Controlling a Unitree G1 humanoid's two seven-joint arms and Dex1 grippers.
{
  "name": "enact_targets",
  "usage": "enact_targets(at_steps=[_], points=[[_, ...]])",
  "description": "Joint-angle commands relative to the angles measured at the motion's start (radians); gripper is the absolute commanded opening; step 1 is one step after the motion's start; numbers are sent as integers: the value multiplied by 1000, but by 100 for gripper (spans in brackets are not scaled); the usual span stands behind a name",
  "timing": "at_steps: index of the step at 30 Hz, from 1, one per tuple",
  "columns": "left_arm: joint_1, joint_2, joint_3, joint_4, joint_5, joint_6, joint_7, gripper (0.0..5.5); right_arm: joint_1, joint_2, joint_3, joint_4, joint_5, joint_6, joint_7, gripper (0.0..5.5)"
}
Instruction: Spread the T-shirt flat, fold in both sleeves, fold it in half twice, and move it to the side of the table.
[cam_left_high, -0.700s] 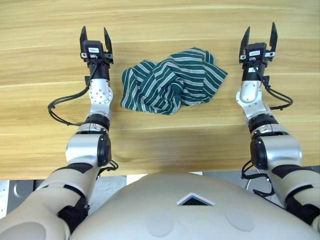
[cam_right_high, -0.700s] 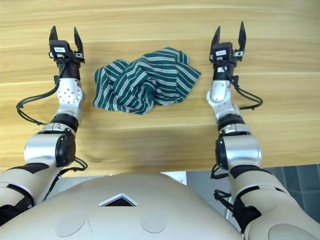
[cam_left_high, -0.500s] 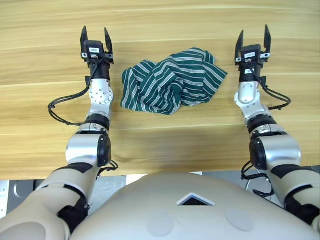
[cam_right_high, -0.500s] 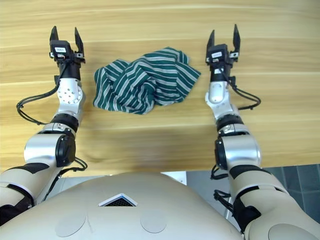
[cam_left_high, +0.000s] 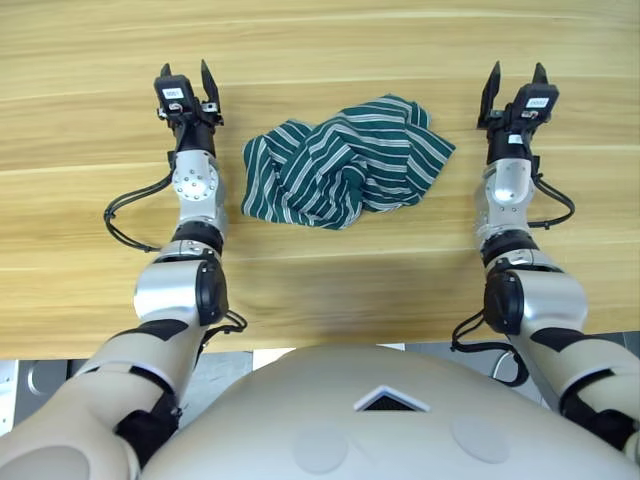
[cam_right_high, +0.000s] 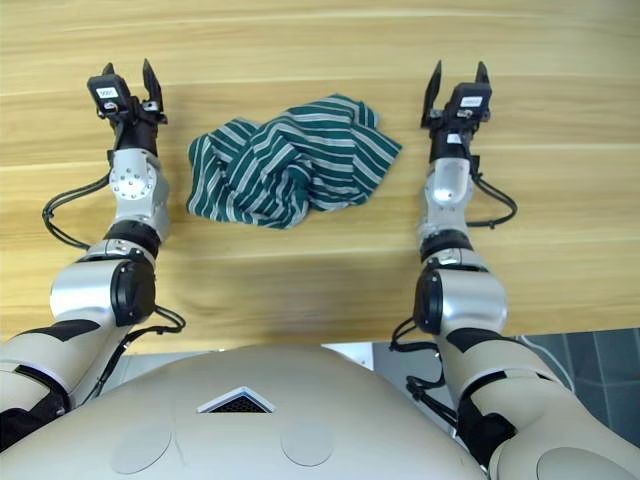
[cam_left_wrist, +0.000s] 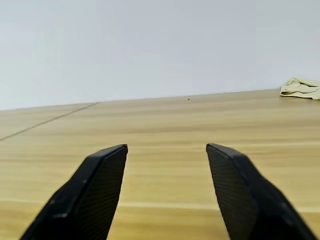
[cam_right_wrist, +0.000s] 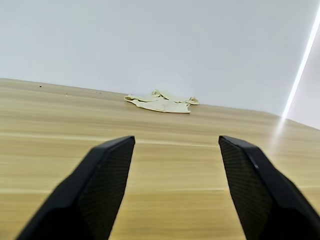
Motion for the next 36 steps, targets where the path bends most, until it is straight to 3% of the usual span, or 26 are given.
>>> enact_targets(at_steps=[1, 20, 27, 30, 33, 36], points=[[-1, 4, 6, -4, 10, -73, 34, 295, -11, -2, -10, 0, -3, 5, -7, 309], [-18, -34, 52, 8, -97, 44, -209, 295, -27, -2, 16, 17, -62, 41, -22, 309], [-7, -22, 8, 2, -29, -3, -142, 295, -26, -4, 25, 15, -91, 27, -52, 309], [1, 12, -56, -4, 71, -28, -80, 295, 5, -37, 103, -26, -235, -14, -178, 309], [121, 63, -116, -193, 47, -150, -271, 295, 136, -114, 163, -222, -395, -88, -253, 309], [412, 201, -244, -711, -10, -125, -486, 295, 346, -252, 180, -523, -446, -81, -112, 309]])
